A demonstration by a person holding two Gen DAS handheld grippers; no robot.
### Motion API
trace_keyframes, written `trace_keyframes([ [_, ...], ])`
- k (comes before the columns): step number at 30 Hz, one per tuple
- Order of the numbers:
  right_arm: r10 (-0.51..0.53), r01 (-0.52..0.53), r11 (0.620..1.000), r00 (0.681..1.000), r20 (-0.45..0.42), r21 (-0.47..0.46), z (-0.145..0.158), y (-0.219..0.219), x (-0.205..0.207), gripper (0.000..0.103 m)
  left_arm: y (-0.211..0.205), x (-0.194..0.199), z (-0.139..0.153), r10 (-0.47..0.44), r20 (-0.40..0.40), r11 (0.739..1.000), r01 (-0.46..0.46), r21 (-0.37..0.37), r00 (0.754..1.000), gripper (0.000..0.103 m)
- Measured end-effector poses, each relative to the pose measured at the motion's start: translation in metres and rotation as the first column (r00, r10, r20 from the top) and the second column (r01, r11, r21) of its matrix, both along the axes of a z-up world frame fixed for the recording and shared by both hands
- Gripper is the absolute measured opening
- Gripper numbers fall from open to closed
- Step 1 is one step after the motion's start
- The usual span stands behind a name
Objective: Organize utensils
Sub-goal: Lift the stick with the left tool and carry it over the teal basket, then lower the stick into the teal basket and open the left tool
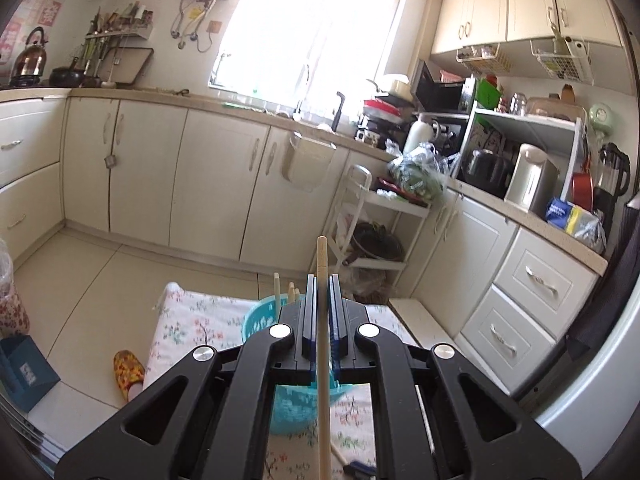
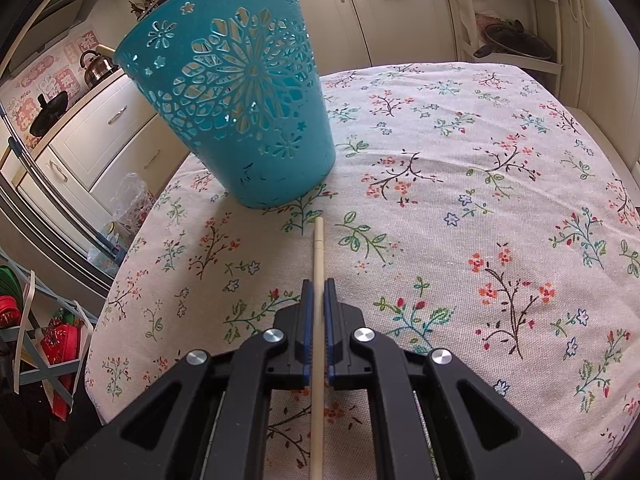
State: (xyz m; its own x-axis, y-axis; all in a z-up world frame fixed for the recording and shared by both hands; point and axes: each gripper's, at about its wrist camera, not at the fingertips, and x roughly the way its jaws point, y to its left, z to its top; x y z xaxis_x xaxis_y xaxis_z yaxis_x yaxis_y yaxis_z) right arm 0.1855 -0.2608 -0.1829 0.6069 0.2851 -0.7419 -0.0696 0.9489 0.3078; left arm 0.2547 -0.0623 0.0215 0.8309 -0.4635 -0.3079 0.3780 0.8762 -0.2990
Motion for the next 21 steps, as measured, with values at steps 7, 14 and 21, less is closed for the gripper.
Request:
trace_keyframes([
  [7, -0.001, 0.001, 1.000, 1.000, -0.002, 0.013, 0.000, 0.000, 0.000, 0.006, 0.000, 0.021, 0.019, 0.040, 0.045, 0.998, -0.038, -0.041, 0.998, 0.005],
  [14, -0.002, 0.002, 0.999, 1.000, -0.004, 0.035, -0.001, -0.003, 0.001, 0.006, -0.003, 0.053, 0.026, 0.071, 0.060, 0.996, -0.067, -0.066, 0.996, 0.005],
  [21, -0.001, 0.001, 0.998, 1.000, -0.007, 0.062, -0.001, -0.007, 0.001, 0.006, -0.010, 0.075, 0.021, 0.077, 0.067, 0.995, -0.072, -0.067, 0.995, 0.005],
])
